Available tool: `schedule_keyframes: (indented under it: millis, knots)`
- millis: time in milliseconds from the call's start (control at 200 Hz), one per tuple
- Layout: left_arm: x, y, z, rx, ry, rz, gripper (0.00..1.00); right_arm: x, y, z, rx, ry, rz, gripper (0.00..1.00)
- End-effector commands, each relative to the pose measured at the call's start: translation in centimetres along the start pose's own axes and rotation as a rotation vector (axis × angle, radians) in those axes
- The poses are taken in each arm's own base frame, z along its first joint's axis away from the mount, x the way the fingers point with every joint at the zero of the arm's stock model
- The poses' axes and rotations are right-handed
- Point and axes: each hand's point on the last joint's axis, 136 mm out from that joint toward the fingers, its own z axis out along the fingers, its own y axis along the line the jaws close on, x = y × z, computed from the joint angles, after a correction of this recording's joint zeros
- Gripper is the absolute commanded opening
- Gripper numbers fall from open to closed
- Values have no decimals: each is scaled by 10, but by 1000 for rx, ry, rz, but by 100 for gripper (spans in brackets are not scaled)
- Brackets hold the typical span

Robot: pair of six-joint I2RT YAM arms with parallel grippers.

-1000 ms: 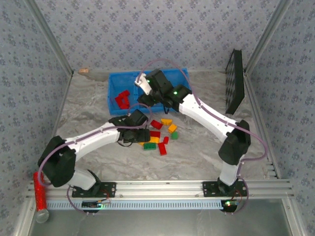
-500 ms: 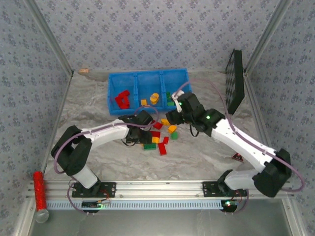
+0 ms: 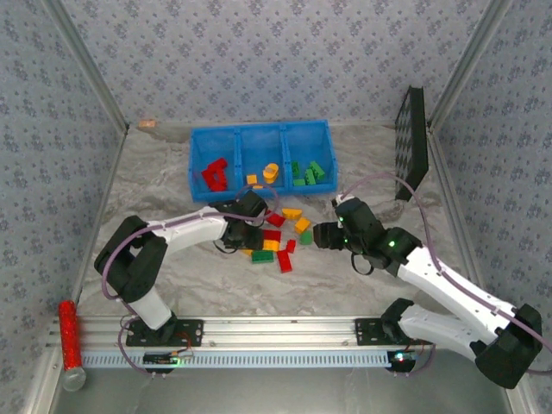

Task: Sort the legos into containers by color
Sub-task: Pick up the lego from the center of the table.

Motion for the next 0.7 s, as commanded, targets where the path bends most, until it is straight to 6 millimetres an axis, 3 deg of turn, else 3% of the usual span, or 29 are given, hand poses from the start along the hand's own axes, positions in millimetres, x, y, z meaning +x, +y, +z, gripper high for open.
schedule_keyframes:
  millis: [0,135,175,275,450,695]
  knots:
    - [10,2,5,9,42,12,58,10,-2,-1,4,22,59,68]
    - [15,2,5,19,63,20,55,15,-4,-1,20,53,71,68]
    - [17,3,6,18,72,18,55,21,-4,2,9,87,106,68]
    - [23,4,8,20,94,9,53,14,-16,14,-24,108,284,66]
    - [28,4,7,33,102,-4,38,7,-20,31,-69,121,335,67]
    - [17,3,-8,46,82,4,37,11,-14,55,-96,177,359,67]
